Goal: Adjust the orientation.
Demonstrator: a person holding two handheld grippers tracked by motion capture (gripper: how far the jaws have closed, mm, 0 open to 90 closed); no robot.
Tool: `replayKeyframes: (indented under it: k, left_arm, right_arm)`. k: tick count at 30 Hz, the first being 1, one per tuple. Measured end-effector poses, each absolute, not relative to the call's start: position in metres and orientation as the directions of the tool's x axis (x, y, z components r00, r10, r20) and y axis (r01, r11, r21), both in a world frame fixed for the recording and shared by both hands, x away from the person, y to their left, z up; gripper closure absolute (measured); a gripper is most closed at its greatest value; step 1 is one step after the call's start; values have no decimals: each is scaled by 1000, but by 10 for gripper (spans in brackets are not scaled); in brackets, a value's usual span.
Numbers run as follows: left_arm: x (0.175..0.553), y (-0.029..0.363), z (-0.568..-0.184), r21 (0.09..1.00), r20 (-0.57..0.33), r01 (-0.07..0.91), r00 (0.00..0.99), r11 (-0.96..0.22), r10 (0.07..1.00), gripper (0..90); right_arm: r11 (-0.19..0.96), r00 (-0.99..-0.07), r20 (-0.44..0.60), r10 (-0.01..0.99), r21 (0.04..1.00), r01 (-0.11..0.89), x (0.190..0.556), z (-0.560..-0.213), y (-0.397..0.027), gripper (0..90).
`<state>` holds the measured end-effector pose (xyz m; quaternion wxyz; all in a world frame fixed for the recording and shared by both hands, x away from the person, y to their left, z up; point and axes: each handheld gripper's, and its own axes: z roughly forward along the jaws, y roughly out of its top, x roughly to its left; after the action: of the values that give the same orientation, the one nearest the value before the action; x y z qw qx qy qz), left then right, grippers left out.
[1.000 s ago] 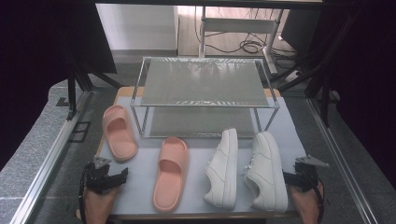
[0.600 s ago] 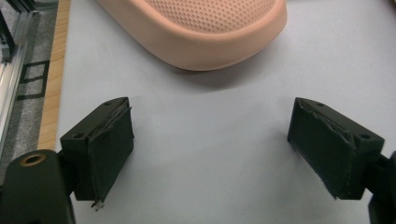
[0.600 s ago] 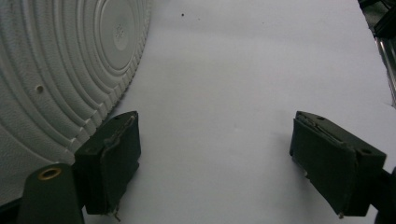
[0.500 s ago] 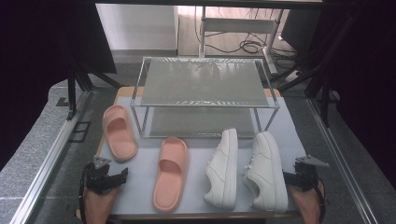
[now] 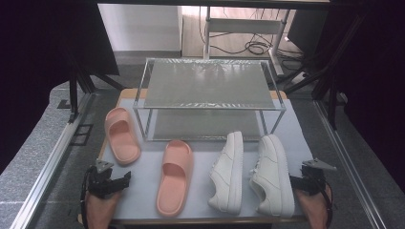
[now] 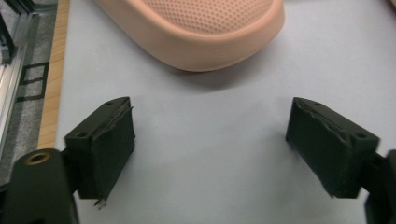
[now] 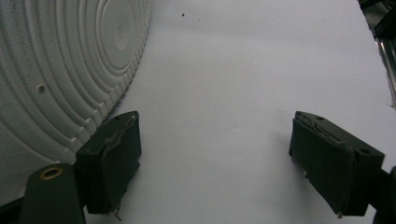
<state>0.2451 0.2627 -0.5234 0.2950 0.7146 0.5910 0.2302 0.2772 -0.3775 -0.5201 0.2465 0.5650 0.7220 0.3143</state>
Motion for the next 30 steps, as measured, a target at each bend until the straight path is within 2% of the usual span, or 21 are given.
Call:
replayKeyframes:
  k: [12, 16, 30]
  left_arm:
    - [247, 254, -512, 715, -42, 686, 233, -134, 972, 266]
    - [249, 252, -506, 730, -49, 670, 250, -137, 967, 313]
    - [268, 246, -490, 753, -72, 642, 298, -144, 952, 408]
  right_arm:
    - [165, -241, -3, 971, 734, 659, 277, -521, -378, 170]
    - [164, -240, -2, 971, 735, 658, 277, -521, -377, 170]
    - [164, -239, -3, 971, 736, 657, 277, -521, -377, 169]
